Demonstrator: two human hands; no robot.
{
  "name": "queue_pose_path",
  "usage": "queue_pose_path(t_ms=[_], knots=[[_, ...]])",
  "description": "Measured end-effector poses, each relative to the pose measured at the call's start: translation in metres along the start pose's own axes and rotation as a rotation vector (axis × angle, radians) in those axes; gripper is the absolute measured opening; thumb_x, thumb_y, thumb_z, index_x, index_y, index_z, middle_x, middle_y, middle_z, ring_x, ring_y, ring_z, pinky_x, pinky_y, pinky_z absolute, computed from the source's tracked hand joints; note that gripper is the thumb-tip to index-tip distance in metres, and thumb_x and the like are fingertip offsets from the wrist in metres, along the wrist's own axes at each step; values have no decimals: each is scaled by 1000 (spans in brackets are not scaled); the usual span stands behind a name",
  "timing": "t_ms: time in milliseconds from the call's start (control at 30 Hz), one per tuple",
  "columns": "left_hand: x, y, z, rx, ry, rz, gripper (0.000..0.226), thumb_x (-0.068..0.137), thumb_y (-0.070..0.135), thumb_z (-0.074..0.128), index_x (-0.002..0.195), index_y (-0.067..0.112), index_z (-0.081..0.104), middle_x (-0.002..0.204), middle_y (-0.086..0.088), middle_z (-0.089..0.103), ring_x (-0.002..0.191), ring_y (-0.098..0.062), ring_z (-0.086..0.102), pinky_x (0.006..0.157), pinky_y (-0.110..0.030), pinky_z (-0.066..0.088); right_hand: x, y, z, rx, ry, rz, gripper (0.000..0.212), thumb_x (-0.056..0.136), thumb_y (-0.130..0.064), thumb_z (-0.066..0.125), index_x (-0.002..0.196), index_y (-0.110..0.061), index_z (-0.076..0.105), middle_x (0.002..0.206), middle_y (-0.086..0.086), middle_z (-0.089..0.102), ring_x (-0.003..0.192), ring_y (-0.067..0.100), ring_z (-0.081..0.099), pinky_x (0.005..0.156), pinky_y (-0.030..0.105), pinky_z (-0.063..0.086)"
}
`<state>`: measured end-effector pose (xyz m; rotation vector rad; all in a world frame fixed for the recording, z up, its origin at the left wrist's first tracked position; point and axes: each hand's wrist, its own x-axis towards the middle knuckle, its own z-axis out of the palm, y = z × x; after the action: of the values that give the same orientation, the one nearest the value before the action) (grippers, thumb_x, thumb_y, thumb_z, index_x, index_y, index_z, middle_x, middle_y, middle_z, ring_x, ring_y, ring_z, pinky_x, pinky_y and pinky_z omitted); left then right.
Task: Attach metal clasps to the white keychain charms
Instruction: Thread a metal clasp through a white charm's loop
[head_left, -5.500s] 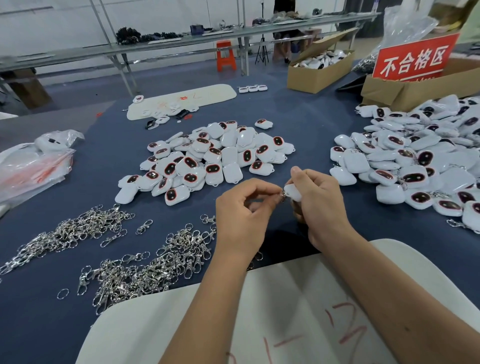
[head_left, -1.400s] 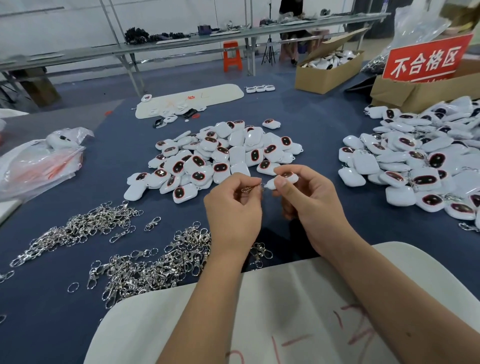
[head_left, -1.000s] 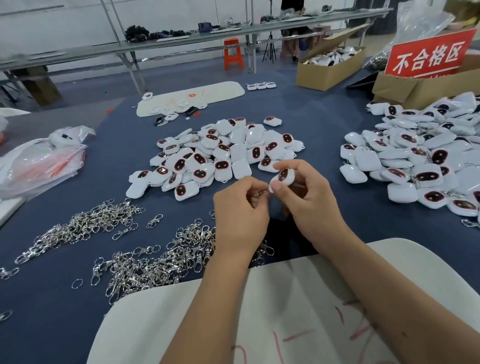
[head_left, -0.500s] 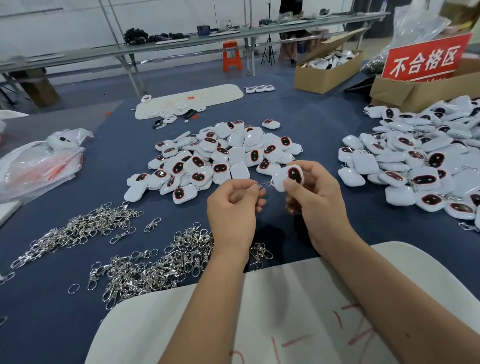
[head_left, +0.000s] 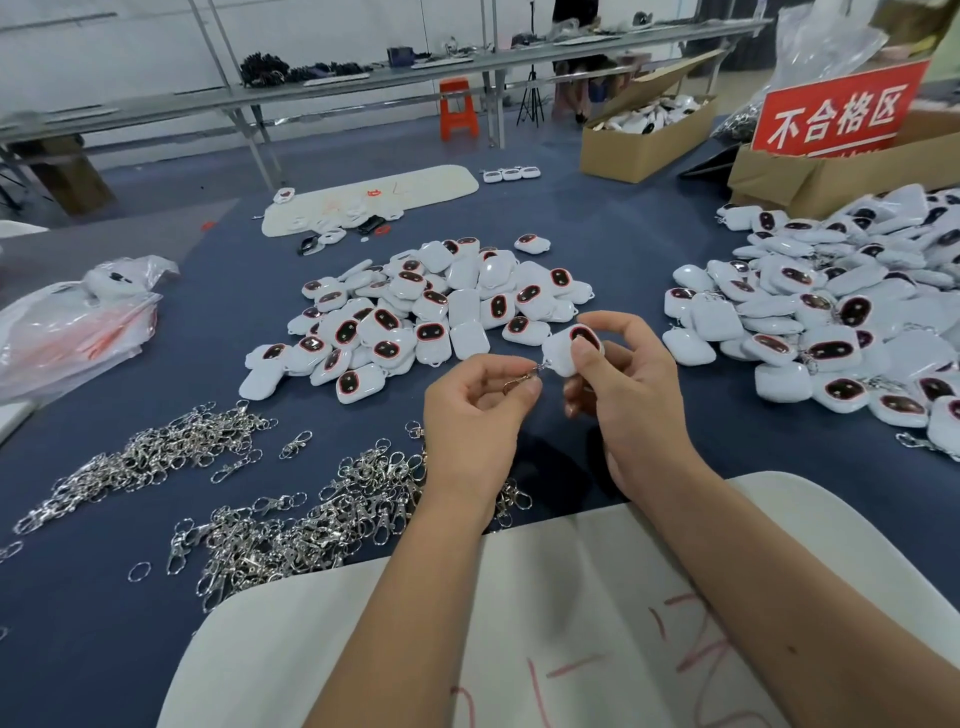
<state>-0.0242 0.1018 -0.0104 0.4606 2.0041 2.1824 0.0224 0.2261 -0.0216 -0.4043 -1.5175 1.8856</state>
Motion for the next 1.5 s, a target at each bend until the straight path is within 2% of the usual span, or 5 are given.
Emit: queue_pose_path(t_ms=[400, 600, 833, 1333, 1500], knots=[[3, -1, -2, -79, 52, -11, 12, 88, -2, 74, 91, 9, 75, 82, -7, 77, 70, -12, 71, 66, -17, 53, -5, -3, 3, -193, -126, -25, 10, 81, -18, 57, 89, -18, 63, 73, -1, 62, 57, 15, 52, 45, 31, 46], [4, -1, -5, -138, 68, 25, 18, 86, -3, 75, 87, 15, 76, 81, -3, 77, 75, -9, 71, 69, -18, 53, -7, -3, 6, -301, -274, -63, 26, 101, -26, 53, 91, -24, 77, 68, -13, 63, 62, 3, 52, 53, 18, 43], [6, -1, -9, -41, 31, 93, 20, 83, 1, 80, 85, 21, 79, 85, 1, 77, 83, -12, 69, 79, -24, 54, -5, -7, 3, -189, -314, 2, 16, 92, -27, 63, 84, -22, 76, 69, -6, 65, 62, 6, 51, 57, 16, 41], [6, 6, -13, 24, -34, 161, 15, 80, -4, 80, 85, 11, 79, 84, 0, 78, 83, -12, 74, 75, -19, 57, -3, -8, 0, -206, -292, 90, 25, 98, -21, 64, 74, -24, 70, 72, -3, 66, 64, 13, 63, 67, 41, 60], [6, 3, -15, 165, -55, 236, 20, 80, -4, 79, 80, 16, 79, 86, 5, 75, 85, -16, 71, 80, -29, 58, -2, -7, 3, -258, -277, 97, 24, 107, -11, 53, 85, -10, 63, 79, -1, 65, 67, 12, 64, 65, 34, 62]])
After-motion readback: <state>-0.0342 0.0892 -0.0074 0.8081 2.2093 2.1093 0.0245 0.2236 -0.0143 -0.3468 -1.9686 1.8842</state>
